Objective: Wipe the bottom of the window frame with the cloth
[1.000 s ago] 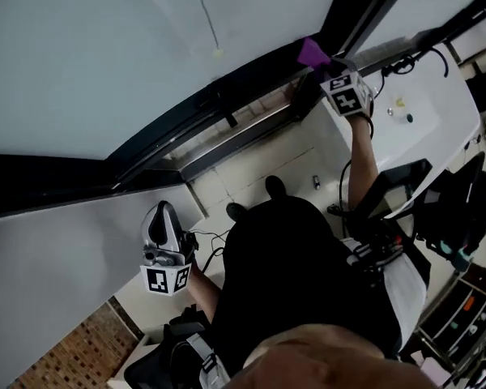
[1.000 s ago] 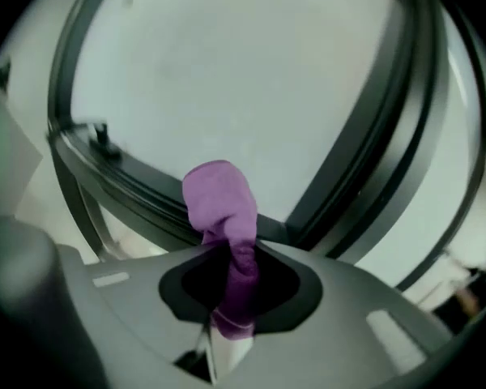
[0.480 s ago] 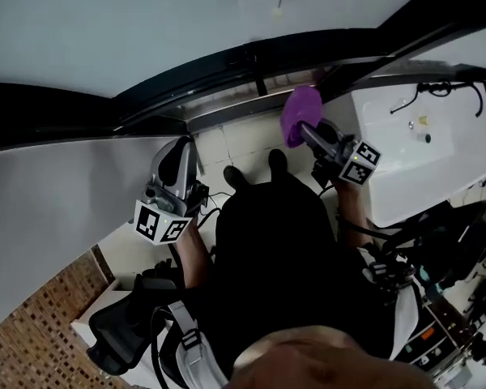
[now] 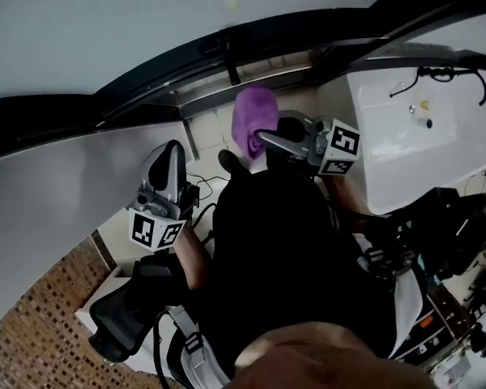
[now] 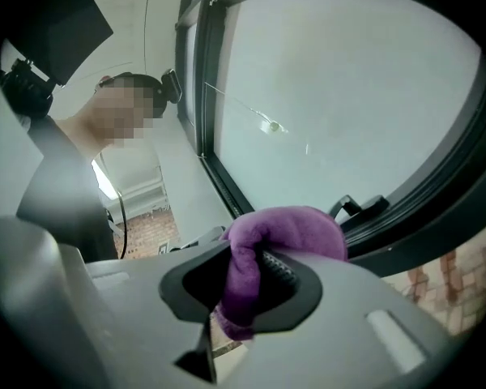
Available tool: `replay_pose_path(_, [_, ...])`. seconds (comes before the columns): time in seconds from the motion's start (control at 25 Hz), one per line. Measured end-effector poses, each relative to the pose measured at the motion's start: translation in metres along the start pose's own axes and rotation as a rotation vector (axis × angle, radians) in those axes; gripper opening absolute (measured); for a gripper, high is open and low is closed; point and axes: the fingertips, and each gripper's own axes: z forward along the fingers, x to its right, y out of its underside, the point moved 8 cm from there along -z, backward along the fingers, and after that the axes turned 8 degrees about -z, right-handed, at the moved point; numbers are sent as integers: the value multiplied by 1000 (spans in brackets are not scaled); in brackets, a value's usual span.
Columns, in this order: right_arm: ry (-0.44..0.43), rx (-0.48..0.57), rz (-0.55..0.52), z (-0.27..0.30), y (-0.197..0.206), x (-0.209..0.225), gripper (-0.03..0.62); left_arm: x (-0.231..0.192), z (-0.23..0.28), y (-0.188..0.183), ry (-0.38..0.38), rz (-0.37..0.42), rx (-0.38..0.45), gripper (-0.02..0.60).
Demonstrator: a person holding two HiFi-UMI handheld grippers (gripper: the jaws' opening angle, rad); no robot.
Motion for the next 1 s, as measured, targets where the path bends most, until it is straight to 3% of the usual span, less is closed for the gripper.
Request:
replay_pose_path(0.24, [-74,32,29,-13,-1,14,67,21,3,13,-90,30,-15,2])
replay_pose_path(0.56, [-130,99,48,-26,-15,11,67,49,7,14,-124,46,-76,2])
replay_pose_path(1.0, [-95,148,27,-46,-23,0,67,58,13,20,-89,35,-89,2])
